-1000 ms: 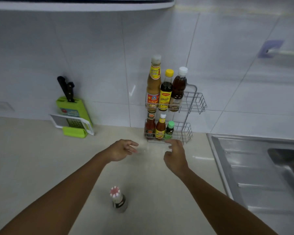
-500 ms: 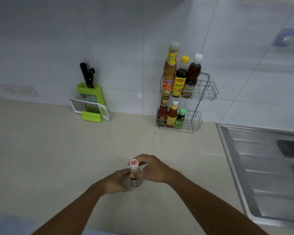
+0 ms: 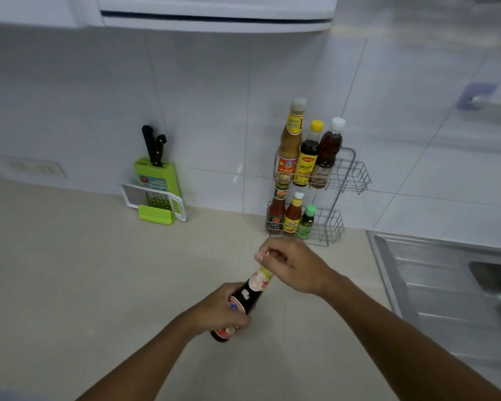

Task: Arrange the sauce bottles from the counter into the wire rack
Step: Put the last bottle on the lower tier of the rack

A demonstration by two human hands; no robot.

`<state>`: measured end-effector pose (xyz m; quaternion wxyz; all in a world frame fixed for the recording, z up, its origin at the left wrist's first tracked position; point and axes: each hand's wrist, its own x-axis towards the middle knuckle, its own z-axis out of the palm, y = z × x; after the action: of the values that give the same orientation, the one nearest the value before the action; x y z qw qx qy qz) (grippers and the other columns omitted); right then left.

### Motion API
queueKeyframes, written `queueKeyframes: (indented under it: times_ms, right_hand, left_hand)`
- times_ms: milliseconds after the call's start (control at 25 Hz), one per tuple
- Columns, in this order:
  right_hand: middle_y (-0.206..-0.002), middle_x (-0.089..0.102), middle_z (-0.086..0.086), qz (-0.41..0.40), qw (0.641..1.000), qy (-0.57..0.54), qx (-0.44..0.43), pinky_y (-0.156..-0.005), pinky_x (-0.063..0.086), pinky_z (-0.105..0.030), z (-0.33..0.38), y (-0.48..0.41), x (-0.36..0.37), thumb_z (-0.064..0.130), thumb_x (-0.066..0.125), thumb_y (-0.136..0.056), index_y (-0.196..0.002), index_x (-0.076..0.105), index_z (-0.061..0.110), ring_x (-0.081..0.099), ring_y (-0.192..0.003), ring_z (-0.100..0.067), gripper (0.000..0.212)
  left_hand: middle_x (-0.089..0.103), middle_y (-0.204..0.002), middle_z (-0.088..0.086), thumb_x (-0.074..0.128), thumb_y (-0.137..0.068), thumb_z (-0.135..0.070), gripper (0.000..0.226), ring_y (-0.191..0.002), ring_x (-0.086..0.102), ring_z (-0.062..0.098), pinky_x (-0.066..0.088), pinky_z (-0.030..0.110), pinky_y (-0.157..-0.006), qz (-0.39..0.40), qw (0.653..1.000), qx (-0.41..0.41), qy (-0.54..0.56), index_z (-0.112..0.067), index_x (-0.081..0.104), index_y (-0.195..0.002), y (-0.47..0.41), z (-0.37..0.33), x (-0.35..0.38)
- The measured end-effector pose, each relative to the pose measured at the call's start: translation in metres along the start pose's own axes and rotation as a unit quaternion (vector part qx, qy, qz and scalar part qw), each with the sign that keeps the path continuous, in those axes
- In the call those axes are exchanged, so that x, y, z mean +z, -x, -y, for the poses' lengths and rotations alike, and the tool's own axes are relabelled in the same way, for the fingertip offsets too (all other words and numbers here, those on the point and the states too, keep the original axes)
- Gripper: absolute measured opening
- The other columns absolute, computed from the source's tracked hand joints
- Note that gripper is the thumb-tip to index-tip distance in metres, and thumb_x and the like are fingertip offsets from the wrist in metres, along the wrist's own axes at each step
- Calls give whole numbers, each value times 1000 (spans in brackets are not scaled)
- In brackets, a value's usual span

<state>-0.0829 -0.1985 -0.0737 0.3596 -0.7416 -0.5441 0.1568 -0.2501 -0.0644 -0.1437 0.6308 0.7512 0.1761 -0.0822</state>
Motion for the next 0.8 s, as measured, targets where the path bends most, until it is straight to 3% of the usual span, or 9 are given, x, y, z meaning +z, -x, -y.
queueKeyframes:
  times_ms: [120, 240, 320, 400, 440, 520, 600, 680, 800]
  right_hand:
    - [-80, 65, 5, 35, 983, 171, -50, -60, 46, -39, -2, -1, -23, 33, 39, -100, -103, 58, 24, 56, -67, -16, 21]
    - [-73, 53, 5, -51, 988, 128, 65, -59, 39, -35, -11, 0, -23, 29, 33, -100, -95, 50, 20, 49, -64, -14, 20]
    - [-71, 50, -2, -77, 970, 49, 224, -57, 37, -34, -21, 1, -16, 28, 32, -104, -85, 47, 17, 46, -60, -16, 27]
    - [-63, 41, -5, -41, 920, -106, 375, -48, 27, -28, -27, 2, -13, 31, 31, -103, -81, 47, 13, 36, -48, -16, 33]
    - [-60, 39, -4, -14, 905, -145, 400, -46, 23, -25, -25, 4, -17, 32, 33, -102, -83, 51, 11, 33, -44, -15, 33]
    - [-67, 50, 3, 18, 937, -106, 331, -49, 31, -26, -22, 7, -33, 30, 38, -101, -89, 61, 14, 47, -54, -16, 31]
    - [-88, 62, 11, -4, 980, -25, 199, -65, 43, -29, -18, 8, -48, 27, 41, -103, -95, 66, 21, 58, -82, -13, 27]
    - [-84, 62, 8, -22, 991, 22, 130, -68, 43, -34, -15, 8, -56, 30, 35, -100, -95, 62, 23, 57, -79, -10, 29]
    - [-75, 58, -2, -47, 975, 89, 198, -62, 42, -36, -25, 6, -52, 34, 29, -99, -88, 57, 14, 52, -68, -17, 35]
  left_hand:
    - [62, -72, 10, 68, -65, -1, 26, -59, 60, 25, 53, 34, -60, 53, 998, -20, -1, -11, 63, -89, -4, -33, 0]
    - [65, -77, -2, 72, -67, -24, 32, -62, 63, 16, 48, 24, -56, -94, 977, -2, -191, -32, 61, -96, -15, -51, 8]
    - [68, -82, -5, 71, -68, -42, 38, -70, 65, 18, 44, 25, -57, -246, 859, 51, -446, -35, 58, -103, -23, -49, 14]
    - [68, -74, -5, 75, -67, -47, 37, -61, 64, 18, 40, 25, -49, -307, 772, 125, -543, -32, 59, -96, -31, -39, 17]
    - [69, -75, -5, 75, -66, -46, 37, -62, 65, 18, 42, 25, -49, -295, 776, 123, -544, -32, 59, -96, -31, -39, 19]
    - [70, -84, -6, 71, -65, -40, 39, -72, 67, 18, 51, 27, -59, -205, 884, 56, -415, -35, 59, -101, -27, -51, 13]
    - [68, -78, -4, 73, -61, -26, 34, -62, 64, 17, 54, 29, -58, -54, 984, -16, -167, -35, 62, -93, -26, -62, 11]
    - [66, -74, -2, 73, -60, -19, 32, -56, 62, 17, 54, 32, -59, 4, 996, -29, -90, -34, 64, -88, -30, -67, 17]
    - [69, -90, -6, 68, -65, -36, 43, -77, 67, 19, 54, 30, -68, -166, 935, -4, -314, -38, 58, -106, -41, -68, 35]
